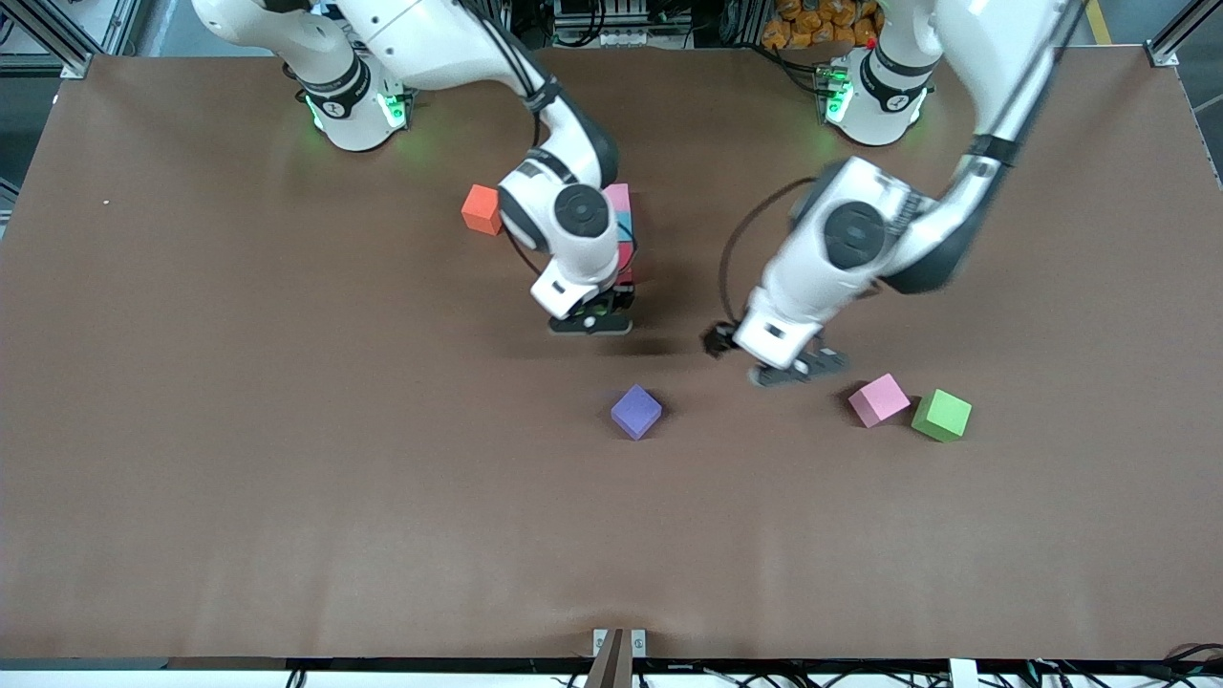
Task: Arrange blocks into number 1
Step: 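Move the left gripper to the second pink block while the right gripper carries green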
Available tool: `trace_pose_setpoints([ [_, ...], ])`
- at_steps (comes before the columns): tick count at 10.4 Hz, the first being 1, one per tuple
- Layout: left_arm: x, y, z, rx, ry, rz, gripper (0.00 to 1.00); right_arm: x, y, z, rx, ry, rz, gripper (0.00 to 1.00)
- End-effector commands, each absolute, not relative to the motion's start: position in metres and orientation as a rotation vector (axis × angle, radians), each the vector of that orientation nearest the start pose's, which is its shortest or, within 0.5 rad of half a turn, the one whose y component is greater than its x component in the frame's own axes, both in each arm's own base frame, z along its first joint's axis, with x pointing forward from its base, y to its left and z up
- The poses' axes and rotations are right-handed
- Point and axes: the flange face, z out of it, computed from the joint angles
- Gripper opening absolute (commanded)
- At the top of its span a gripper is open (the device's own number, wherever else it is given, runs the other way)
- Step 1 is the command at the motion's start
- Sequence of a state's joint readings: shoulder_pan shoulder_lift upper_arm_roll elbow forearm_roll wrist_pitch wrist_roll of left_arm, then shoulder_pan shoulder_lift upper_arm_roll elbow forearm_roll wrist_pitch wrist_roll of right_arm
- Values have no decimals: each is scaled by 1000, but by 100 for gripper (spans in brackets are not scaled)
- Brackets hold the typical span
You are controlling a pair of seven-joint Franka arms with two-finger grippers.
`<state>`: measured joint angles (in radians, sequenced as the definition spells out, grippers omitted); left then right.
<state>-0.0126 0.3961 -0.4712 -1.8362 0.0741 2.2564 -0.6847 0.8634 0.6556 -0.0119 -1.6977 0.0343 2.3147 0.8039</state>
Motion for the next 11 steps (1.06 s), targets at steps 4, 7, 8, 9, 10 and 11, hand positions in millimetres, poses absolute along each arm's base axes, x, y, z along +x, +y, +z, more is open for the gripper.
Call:
trace_pose_setpoints([
  [4,604,-190,334,-3195,-116,47,100,420,542,187,-3179,-85,62,0],
  [7,609,-165,306,-3170,-173,119,100,417,540,188,-3206,-89,93,0],
  [8,615,-147,299,-3155,-189,125,100,416,540,189,-3210,-89,101,0],
  [9,622,-133,294,-3115,-146,95,100,415,540,189,-3213,-86,106,0],
  [10,632,-122,291,-3093,-135,74,100,414,540,189,-3213,-64,107,0],
  [11,636,-113,285,-3095,-150,81,100,412,541,189,-3216,-55,111,1],
])
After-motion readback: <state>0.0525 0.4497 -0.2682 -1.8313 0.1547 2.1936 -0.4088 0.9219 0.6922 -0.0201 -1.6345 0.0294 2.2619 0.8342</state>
